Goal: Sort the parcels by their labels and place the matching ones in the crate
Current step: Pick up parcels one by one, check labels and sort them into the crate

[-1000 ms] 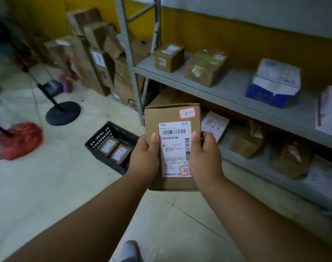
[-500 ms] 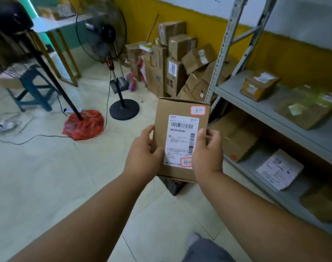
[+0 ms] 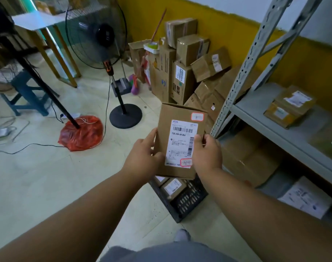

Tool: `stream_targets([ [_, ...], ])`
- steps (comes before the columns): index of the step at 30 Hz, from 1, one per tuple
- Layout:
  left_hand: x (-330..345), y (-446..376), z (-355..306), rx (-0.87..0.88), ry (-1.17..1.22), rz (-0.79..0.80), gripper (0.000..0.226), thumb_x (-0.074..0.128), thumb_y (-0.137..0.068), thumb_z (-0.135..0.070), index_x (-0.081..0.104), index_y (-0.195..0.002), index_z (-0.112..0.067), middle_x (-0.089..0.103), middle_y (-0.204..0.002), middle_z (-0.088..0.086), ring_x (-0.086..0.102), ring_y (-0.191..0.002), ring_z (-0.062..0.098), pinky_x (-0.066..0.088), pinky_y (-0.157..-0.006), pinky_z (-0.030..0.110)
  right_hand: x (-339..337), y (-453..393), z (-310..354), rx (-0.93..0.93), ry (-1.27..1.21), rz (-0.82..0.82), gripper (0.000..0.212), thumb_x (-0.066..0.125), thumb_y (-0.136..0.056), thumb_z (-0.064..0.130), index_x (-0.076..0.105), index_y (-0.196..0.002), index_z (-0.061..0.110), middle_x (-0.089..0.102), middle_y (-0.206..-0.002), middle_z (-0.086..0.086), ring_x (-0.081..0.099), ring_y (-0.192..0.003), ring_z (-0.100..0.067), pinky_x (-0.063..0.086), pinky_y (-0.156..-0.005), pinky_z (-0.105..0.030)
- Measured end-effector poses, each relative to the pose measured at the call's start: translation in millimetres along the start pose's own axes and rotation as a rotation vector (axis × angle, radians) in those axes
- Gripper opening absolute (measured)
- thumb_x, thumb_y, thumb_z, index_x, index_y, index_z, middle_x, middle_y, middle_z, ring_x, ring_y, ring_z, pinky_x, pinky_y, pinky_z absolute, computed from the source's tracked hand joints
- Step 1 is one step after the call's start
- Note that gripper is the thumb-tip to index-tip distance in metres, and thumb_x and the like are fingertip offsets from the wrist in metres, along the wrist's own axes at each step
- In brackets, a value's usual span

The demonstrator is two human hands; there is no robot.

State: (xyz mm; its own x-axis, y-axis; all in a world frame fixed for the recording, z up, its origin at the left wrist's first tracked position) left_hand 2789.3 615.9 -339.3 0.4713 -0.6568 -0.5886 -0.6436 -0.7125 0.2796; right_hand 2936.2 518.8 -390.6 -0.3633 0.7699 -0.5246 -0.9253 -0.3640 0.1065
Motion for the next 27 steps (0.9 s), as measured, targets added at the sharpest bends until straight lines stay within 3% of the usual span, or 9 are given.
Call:
stream_targets([
  [6, -11, -98, -2, 0.028, -0.043, 0.121, 0.071, 0.052, -0.09, -0.026, 0.024, -0.151, -0.051, 0.056, -0.121, 0.001, 0.059, -0.111, 0.025, 0.059, -0.085, 0.045, 37, -64, 2, 0.096, -0.021, -0.032, 0.023, 0.046, -0.094, 0.043, 0.061, -0.092, 0.026, 0.062, -0.105, -0.002, 0.065, -0.088, -0.021, 0.06, -0.077, -0.045],
  [12, -5, -206, 2, 0.125, -0.121, 0.363, 0.067, 0.053, -0.097, -0.021, 0.024, -0.153, -0.044, 0.058, -0.129, -0.003, 0.058, -0.108, 0.018, 0.052, -0.082, 0.032, 77, -105, -5, 0.227, -0.018, -0.213, 0.034, 0.042, -0.092, 0.044, 0.061, -0.113, 0.025, 0.065, -0.114, 0.0, 0.067, -0.091, -0.017, 0.061, -0.076, -0.042],
  [16, 3, -271, 0, 0.211, -0.224, 0.497, 0.069, 0.05, -0.094, -0.014, 0.029, -0.153, -0.042, 0.059, -0.129, 0.0, 0.061, -0.111, 0.023, 0.056, -0.092, 0.042, 98, -117, -13, 0.33, -0.038, -0.294, 0.021, 0.047, -0.1, 0.037, 0.061, -0.113, 0.026, 0.066, -0.115, 0.003, 0.066, -0.093, -0.012, 0.058, -0.074, -0.03],
  [18, 21, -295, 2, 0.212, -0.247, 0.559, 0.066, 0.05, -0.09, -0.013, 0.035, -0.15, -0.037, 0.061, -0.124, 0.001, 0.063, -0.108, 0.023, 0.056, -0.091, 0.044, 108, -120, -28, 0.394, -0.07, -0.333, 0.021, 0.05, -0.1, 0.031, 0.062, -0.116, 0.024, 0.066, -0.118, 0.004, 0.065, -0.096, -0.011, 0.053, -0.072, -0.019],
  [20, 49, -312, 12, 0.178, -0.237, 0.627, 0.058, 0.054, -0.089, -0.013, 0.042, -0.143, -0.031, 0.062, -0.111, -0.001, 0.065, -0.1, 0.024, 0.058, -0.086, 0.046, 117, -119, -49, 0.475, -0.111, -0.384, 0.017, 0.053, -0.098, 0.021, 0.063, -0.111, 0.024, 0.067, -0.116, 0.005, 0.063, -0.093, -0.01, 0.041, -0.059, -0.005],
  [22, 82, -322, 28, 0.141, -0.233, 0.67, 0.045, 0.059, -0.087, -0.018, 0.046, -0.129, -0.025, 0.062, -0.099, -0.005, 0.066, -0.092, 0.024, 0.059, -0.081, 0.048, 125, -118, -77, 0.555, -0.104, -0.402, 0.017, 0.053, -0.097, 0.019, 0.062, -0.109, 0.027, 0.069, -0.115, 0.007, 0.067, -0.096, -0.013, 0.039, -0.05, -0.003],
  [24, 119, -330, 51, 0.164, -0.331, 0.71, 0.031, 0.057, -0.088, -0.021, 0.05, -0.118, -0.021, 0.066, -0.093, -0.006, 0.067, -0.086, 0.02, 0.059, -0.076, 0.041, 134, -118, -111, 0.635, -0.102, -0.398, 0.017, 0.05, -0.099, 0.02, 0.061, -0.11, 0.027, 0.069, -0.116, 0.007, 0.068, -0.1, -0.014, 0.039, -0.049, -0.004],
  [27, 183, -347, 103, 0.193, -0.447, 0.776, 0.027, 0.051, -0.088, -0.015, 0.059, -0.114, -0.015, 0.069, -0.101, 0.004, 0.067, -0.088, 0.025, 0.058, -0.08, 0.041, 164, -118, -184, 0.738, -0.094, -0.391, 0.014, 0.043, -0.103, 0.028, 0.057, -0.1, 0.027, 0.068, -0.107, 0.009, 0.066, -0.09, -0.012, 0.041, -0.052, -0.008],
])
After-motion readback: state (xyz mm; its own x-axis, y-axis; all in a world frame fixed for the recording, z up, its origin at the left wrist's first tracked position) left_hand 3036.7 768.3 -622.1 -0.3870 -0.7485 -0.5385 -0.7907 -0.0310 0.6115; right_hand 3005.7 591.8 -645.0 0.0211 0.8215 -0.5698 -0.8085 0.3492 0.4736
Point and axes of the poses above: each hand's wrist, its own y-axis away from the middle knuckle, its own x-axis out of the palm, z = x × y, the point moved 2 cm from there along -y, towards the middle knuckle
